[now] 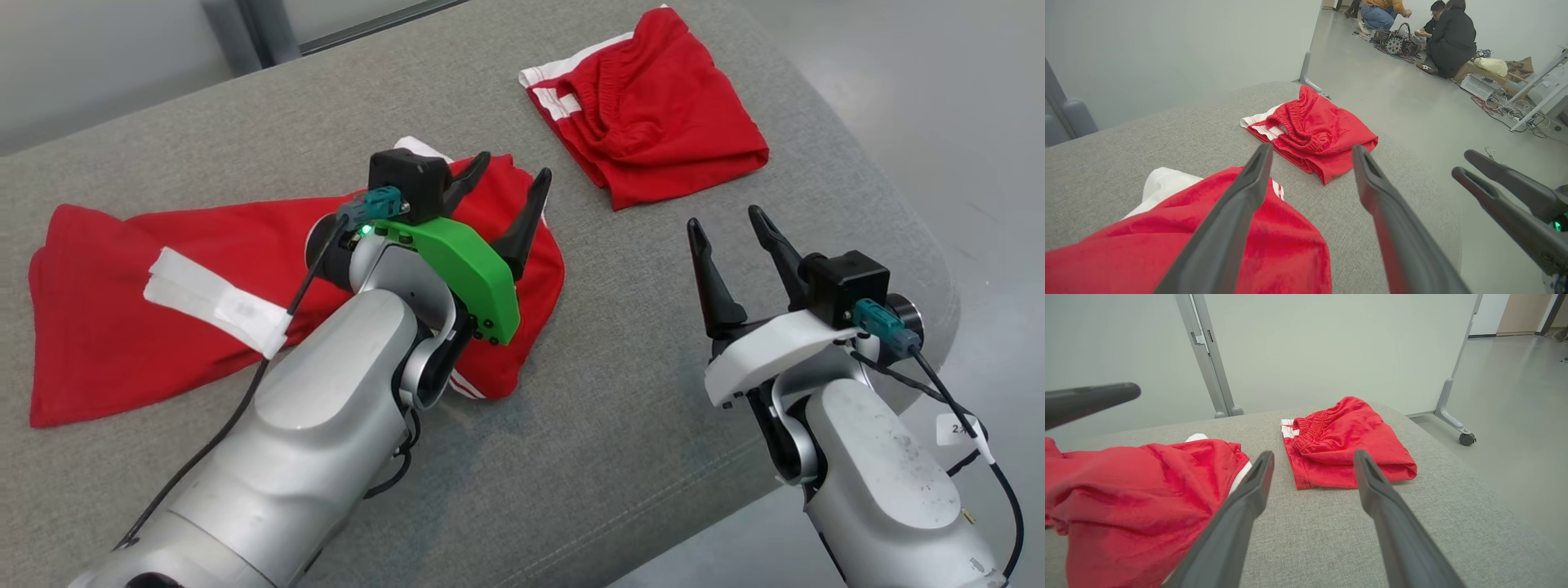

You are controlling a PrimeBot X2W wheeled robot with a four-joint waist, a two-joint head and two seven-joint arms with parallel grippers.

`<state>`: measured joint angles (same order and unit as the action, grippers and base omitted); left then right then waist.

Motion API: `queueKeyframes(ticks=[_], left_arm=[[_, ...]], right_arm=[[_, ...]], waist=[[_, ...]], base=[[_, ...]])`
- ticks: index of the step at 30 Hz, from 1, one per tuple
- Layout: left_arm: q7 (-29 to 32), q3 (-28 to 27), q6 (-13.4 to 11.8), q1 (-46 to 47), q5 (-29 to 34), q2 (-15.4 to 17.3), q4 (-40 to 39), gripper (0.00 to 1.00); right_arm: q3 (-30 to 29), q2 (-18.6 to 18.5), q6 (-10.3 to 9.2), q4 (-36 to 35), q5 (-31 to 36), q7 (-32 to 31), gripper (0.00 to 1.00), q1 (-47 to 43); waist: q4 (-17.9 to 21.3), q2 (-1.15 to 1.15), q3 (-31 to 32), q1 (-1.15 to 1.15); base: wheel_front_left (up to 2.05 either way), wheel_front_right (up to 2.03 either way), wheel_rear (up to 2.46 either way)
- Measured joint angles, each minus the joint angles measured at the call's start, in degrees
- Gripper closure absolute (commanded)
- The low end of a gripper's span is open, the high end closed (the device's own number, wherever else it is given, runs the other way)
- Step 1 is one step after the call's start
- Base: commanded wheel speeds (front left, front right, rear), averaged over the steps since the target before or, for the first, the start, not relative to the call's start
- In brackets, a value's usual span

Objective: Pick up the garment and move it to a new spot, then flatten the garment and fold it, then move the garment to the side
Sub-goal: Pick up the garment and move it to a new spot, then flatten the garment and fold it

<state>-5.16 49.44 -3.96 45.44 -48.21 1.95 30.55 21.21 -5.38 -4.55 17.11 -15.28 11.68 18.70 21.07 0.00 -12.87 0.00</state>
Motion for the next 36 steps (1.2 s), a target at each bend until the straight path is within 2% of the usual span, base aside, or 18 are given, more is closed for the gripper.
queueKeyframes(ticks=[6,10,12,23,29,36], left_arm=[[-2.83,0.23,0.71,1.28,1.53,0.0,1.41,0.0],[-5.68,-0.58,0.94,1.05,2.32,-0.01,2.29,0.0],[-7.6,-1.88,0.93,-0.12,2.52,0.0,2.29,0.0],[-9.26,-5.5,-0.2,-7.34,3.25,2.77,-0.64,0.0],[-9.26,-7.2,-1.32,-12.62,3.76,2.93,-3.41,0.0],[-9.26,-12.18,-1.81,-16.1,6.7,3.02,-8.95,0.0]], right_arm=[[1.02,-0.15,0.56,0.74,0.01,0.46,0.0,-0.12],[2.6,-0.18,1.71,1.38,0.09,0.6,0.0,-0.76],[4.6,-0.03,2.97,1.89,0.1,0.65,0.0,-1.88],[10.26,0.93,6.44,6.08,-1.08,-0.45,0.0,-9.56],[10.27,1.3,6.57,8.57,-1.98,-0.7,0.0,-10.45],[8.55,1.32,6.35,11.81,-2.1,-0.63,0.0,-9.28]], waist=[[-2.62,0.0,0.19,0.0],[-4.75,0.0,0.54,0.0],[-6.44,0.0,0.92,0.0],[-12.97,0.0,2.58,0.0],[-16.9,0.0,3.36,0.0],[-21.78,0.0,3.97,0.0]], base=[[0.0,0.0,0.0],[0.0,0.0,0.0],[0.0,0.0,0.0],[0.0,0.0,0.0],[0.0,0.0,0.0],[0.0,0.0,0.0]])
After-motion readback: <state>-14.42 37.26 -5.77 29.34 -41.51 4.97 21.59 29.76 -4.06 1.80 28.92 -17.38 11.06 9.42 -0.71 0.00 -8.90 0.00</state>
